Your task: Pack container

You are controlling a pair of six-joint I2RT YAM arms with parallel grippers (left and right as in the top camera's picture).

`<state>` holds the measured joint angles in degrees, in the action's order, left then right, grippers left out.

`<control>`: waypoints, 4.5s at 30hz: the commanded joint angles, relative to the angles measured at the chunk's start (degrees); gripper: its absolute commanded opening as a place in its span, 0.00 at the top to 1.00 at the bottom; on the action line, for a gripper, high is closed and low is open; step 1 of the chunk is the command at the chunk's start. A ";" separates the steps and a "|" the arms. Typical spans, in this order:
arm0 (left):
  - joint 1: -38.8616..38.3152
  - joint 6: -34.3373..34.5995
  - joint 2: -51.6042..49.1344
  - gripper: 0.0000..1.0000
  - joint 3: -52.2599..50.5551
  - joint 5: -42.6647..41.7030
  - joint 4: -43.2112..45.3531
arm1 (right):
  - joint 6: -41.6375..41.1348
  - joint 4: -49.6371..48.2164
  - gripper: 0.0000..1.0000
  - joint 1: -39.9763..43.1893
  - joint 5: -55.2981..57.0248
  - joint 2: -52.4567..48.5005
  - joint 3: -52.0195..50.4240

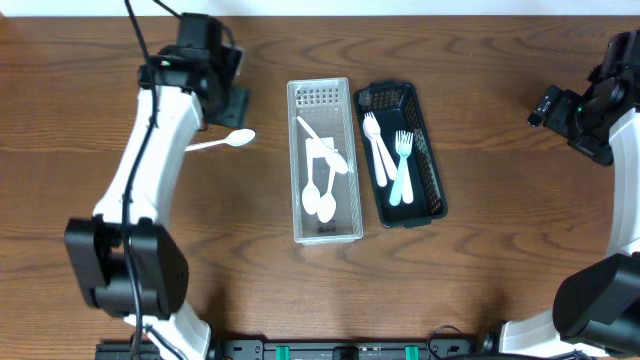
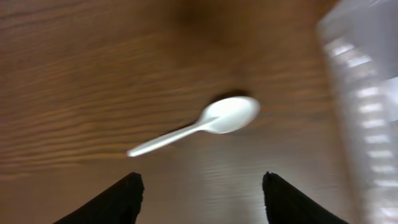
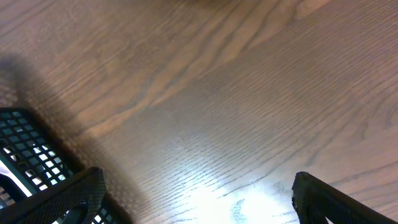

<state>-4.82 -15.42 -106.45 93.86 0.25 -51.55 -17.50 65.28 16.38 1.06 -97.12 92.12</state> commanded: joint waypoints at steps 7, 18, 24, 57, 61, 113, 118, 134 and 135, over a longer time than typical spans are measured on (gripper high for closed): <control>3.30 -25.83 -12.76 0.43 0.17 -2.36 0.07 | 0.39 -0.20 0.01 0.15 0.00 -0.28 -0.37; 5.01 -35.17 -19.28 0.45 0.15 -2.36 1.49 | 0.42 -0.15 0.01 0.15 0.02 -0.28 -0.37; 6.64 -35.06 -21.73 0.48 0.15 -2.49 1.25 | 0.42 -0.13 0.01 0.15 0.02 -0.28 -0.37; -13.42 26.80 9.62 0.94 2.93 -13.11 -8.81 | 0.85 -0.09 0.01 0.04 -0.02 -0.28 -0.37; -16.83 31.63 6.58 0.94 0.50 -13.14 -6.23 | 0.87 -0.07 0.01 0.04 -0.02 -0.28 -0.37; -14.80 22.53 26.97 0.48 4.52 -12.59 -17.22 | 6.95 -26.64 0.99 -23.37 -7.98 1.70 -31.87; -14.80 22.45 30.97 0.48 4.52 -6.45 -17.25 | 10.67 -22.88 0.99 -21.94 -2.10 9.16 -23.89; -14.80 22.51 61.96 0.02 4.52 7.58 -21.33 | 11.98 -12.87 0.98 -22.03 -2.82 44.28 -7.54; -14.80 22.51 63.87 0.02 4.52 8.31 -22.23 | 11.96 -12.17 0.88 -22.03 -2.84 46.86 -7.54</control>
<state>-19.92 7.46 -45.84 98.19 5.15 -72.58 -6.48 52.10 -5.78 -1.74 -54.54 84.23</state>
